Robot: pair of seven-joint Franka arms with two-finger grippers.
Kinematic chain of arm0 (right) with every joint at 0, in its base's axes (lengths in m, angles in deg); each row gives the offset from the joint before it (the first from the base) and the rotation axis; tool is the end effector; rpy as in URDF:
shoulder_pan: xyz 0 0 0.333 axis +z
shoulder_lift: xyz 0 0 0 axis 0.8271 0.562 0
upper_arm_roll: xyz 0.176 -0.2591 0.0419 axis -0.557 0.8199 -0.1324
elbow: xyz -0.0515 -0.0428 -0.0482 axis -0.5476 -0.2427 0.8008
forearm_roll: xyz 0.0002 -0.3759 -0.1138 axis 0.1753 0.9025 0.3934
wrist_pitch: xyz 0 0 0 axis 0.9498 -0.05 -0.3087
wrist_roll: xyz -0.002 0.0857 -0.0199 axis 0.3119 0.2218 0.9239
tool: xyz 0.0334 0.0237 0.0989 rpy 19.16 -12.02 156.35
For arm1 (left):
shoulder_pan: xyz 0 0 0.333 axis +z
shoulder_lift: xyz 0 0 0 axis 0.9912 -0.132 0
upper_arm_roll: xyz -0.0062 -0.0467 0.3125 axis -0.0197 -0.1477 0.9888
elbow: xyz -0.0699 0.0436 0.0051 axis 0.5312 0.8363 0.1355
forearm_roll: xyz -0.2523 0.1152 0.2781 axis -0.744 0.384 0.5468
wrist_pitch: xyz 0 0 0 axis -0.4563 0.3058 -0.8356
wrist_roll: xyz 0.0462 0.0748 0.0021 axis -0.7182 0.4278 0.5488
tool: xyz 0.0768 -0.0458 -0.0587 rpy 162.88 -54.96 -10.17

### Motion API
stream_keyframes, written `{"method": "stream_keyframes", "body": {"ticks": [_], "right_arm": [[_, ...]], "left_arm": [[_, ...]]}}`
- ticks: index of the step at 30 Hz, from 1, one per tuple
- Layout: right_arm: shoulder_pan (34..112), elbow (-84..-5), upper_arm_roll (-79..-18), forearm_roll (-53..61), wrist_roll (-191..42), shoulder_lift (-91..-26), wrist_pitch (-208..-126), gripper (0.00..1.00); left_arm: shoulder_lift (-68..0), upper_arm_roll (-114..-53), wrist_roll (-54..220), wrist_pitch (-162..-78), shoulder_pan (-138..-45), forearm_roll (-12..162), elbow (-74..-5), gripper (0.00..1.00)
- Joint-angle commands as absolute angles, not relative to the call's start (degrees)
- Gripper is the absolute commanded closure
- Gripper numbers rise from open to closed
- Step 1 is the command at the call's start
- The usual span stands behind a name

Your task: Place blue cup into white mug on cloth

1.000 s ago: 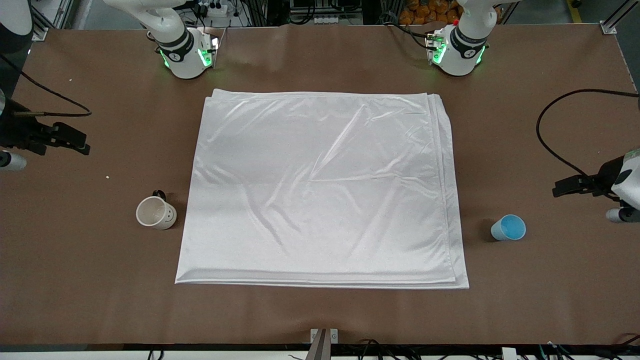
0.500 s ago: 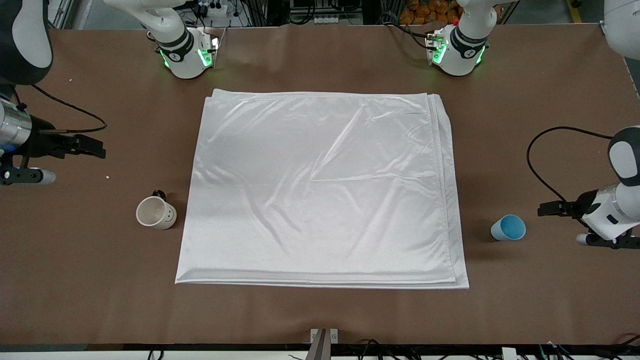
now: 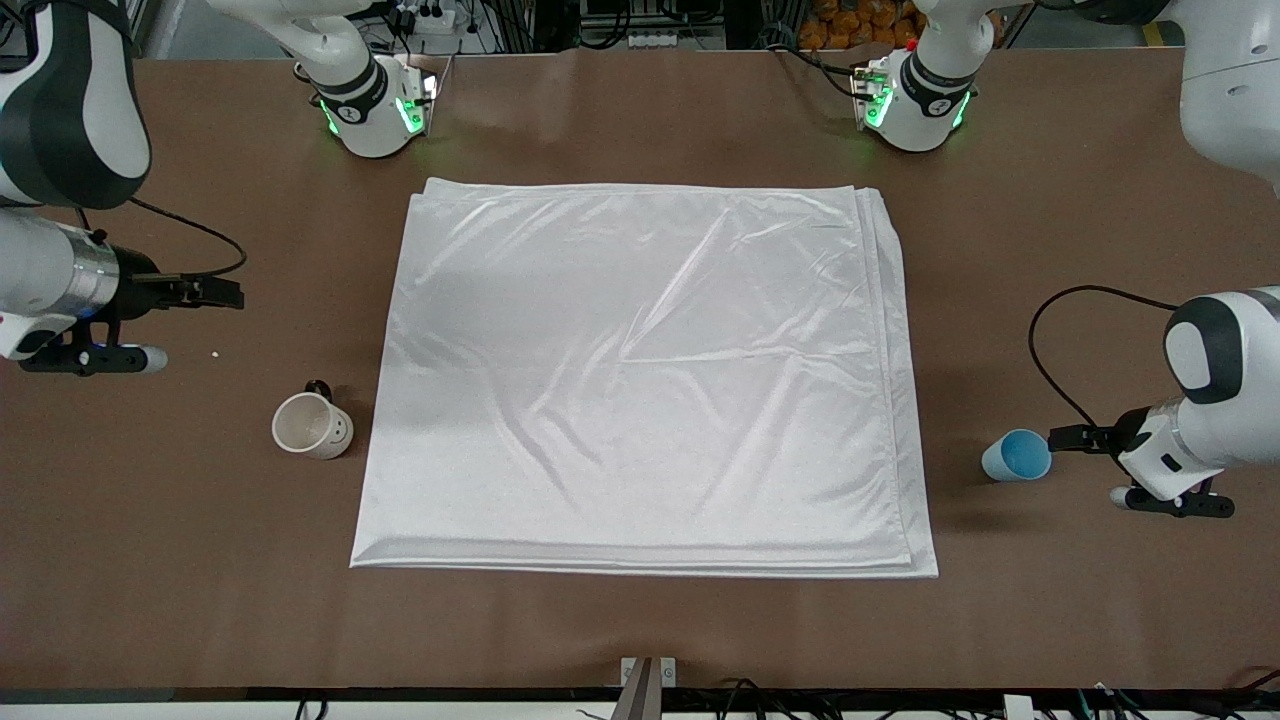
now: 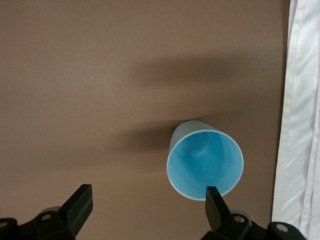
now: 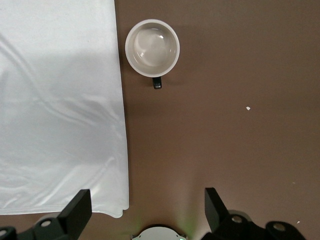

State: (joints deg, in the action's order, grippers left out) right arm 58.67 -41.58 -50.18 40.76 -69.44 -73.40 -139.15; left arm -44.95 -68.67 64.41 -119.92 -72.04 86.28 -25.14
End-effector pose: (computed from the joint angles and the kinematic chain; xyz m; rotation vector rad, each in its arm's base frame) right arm 0.5759 -0.0062 0.4887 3.1029 -0.0185 -0.4649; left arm 0.6967 0.0954 0.2942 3.1186 -0.1517 -0.1210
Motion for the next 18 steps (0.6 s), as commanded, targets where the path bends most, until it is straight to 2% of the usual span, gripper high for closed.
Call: {"method": "stream_keyframes", "body": {"ticks": [1, 8, 18], "right_arm": [[58.62, -47.41, -50.02, 40.78, -69.91, -74.65, -143.03, 0.00], [58.79, -52.15, -50.02, 40.69, -69.82, -74.57, -148.30, 0.00], [59.15, -61.03, -50.11, 40.16, -69.29, -73.95, -161.65, 0.00]], "left_arm": [[-47.67, -68.75, 63.48, -122.62, -72.31, 87.79, -23.58, 0.00], [-49.43, -68.75, 63.48, -125.08, -72.39, 87.79, -23.67, 0.00], [-52.16, -68.92, 63.83, -127.72, -72.48, 86.91, -23.93, 0.00]]}}
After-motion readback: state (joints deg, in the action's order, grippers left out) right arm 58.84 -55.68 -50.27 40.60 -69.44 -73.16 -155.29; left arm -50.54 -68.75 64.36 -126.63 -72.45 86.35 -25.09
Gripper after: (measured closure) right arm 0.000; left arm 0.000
